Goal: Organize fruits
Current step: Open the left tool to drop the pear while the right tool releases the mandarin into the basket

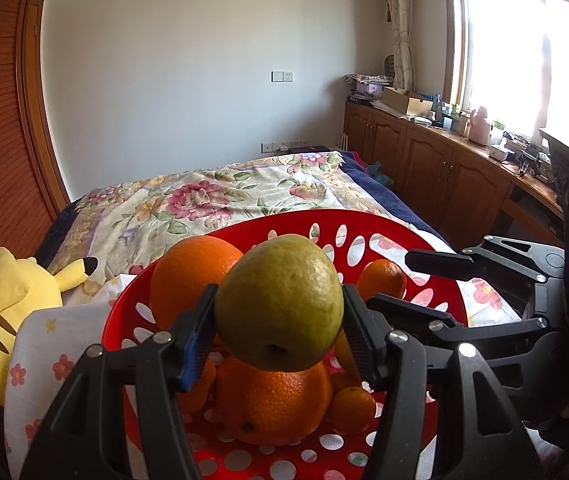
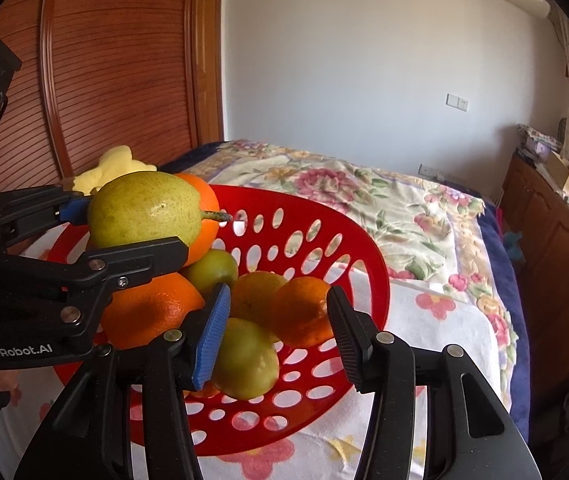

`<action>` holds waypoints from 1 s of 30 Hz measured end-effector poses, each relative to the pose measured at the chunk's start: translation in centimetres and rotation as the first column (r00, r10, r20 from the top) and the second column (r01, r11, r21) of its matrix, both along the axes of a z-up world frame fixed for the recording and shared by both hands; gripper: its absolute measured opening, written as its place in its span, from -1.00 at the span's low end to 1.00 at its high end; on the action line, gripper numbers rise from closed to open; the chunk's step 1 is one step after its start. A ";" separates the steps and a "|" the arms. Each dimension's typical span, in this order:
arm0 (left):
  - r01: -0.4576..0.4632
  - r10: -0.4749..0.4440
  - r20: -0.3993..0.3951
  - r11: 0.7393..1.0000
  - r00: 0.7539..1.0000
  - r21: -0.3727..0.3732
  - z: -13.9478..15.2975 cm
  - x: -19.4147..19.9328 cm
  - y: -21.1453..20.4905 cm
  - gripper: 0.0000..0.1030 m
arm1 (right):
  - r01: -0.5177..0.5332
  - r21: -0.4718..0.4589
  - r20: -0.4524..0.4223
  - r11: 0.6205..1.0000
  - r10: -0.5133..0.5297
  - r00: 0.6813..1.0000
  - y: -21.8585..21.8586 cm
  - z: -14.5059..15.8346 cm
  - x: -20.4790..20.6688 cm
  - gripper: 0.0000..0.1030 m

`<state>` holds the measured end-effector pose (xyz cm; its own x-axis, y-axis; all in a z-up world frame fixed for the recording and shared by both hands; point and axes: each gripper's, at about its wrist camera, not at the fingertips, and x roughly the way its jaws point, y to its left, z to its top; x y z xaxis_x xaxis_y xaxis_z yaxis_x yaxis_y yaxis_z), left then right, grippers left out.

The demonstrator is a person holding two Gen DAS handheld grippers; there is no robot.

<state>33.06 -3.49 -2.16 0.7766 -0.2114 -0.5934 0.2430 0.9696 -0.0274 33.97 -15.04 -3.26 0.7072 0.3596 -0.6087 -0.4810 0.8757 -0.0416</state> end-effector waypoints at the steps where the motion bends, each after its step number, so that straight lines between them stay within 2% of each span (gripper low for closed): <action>1: 0.001 -0.001 -0.006 1.000 1.000 0.000 -0.1 0.1 0.0 0.14 | 0.003 0.000 0.003 1.000 -0.003 1.000 -0.1 0.0 -0.2 0.00; 3: 0.004 -0.004 -0.019 1.000 1.000 -0.003 -0.3 0.2 -0.1 0.15 | 0.011 -0.002 0.004 1.000 -0.011 1.000 -0.3 -0.1 -0.5 0.00; 10: 0.007 -0.008 0.032 1.000 0.999 0.020 0.3 -1.1 -0.1 0.21 | 0.021 0.014 0.011 1.000 -0.021 1.000 -0.7 0.4 -1.5 0.00; 16: -0.007 0.007 0.039 1.000 0.999 -0.001 0.7 -2.3 0.9 0.23 | 0.036 0.032 0.013 0.999 -0.036 0.999 -1.0 0.8 -2.6 0.00; 23: -0.048 0.048 0.051 0.999 0.998 -0.002 1.1 -5.2 2.2 0.28 | 0.071 0.071 0.012 0.995 -0.072 0.997 -1.3 1.2 -5.3 0.00; 30: -0.093 0.092 0.107 0.996 0.990 0.009 2.5 -9.6 3.8 0.40 | 0.099 0.102 0.035 0.990 -0.103 0.994 -0.6 2.2 -9.0 0.01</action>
